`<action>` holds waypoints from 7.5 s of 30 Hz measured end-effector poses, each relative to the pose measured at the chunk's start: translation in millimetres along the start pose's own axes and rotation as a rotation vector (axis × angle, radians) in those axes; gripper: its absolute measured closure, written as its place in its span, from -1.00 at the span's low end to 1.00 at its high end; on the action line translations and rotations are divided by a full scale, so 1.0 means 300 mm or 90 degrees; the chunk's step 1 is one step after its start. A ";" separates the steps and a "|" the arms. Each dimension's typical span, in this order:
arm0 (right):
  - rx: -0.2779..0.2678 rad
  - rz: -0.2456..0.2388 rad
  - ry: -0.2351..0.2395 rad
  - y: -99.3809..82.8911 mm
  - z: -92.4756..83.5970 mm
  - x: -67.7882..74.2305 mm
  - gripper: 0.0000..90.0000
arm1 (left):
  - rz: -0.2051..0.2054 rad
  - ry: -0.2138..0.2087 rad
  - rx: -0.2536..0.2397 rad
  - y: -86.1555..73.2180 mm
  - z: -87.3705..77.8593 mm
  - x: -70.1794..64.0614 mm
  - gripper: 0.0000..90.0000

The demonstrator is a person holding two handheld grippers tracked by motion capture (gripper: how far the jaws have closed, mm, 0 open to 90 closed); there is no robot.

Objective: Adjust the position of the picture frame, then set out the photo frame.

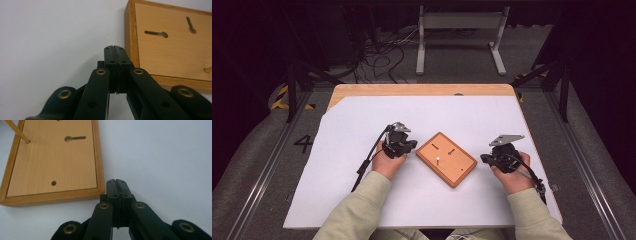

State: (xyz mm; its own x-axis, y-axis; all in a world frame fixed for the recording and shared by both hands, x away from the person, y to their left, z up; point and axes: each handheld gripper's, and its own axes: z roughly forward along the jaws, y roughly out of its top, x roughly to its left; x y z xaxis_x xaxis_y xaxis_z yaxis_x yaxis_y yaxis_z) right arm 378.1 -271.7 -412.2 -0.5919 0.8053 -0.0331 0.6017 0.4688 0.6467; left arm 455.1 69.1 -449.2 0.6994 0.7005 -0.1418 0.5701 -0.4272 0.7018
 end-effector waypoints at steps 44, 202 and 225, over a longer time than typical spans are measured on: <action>0.077 0.019 -0.022 -0.044 0.058 -0.009 1.00 | 0.030 -0.025 0.002 -0.100 -0.160 -0.057 0.87; -0.027 0.050 0.260 0.185 0.226 0.025 -0.54 | 0.508 0.099 -0.120 -0.187 -0.047 -0.452 0.81; -0.002 0.092 0.352 0.185 0.276 0.024 -0.32 | 0.503 0.086 -0.117 -0.183 -0.050 -0.449 0.83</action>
State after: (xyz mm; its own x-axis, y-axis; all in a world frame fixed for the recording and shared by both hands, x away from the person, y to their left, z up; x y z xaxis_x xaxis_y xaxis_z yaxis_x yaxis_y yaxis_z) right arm 451.7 -210.0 -439.7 -0.6969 0.5507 0.4595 0.6964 0.3662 0.6172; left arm 323.1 6.8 -458.1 0.8007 0.2991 0.5190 -0.1571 -0.7313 0.6638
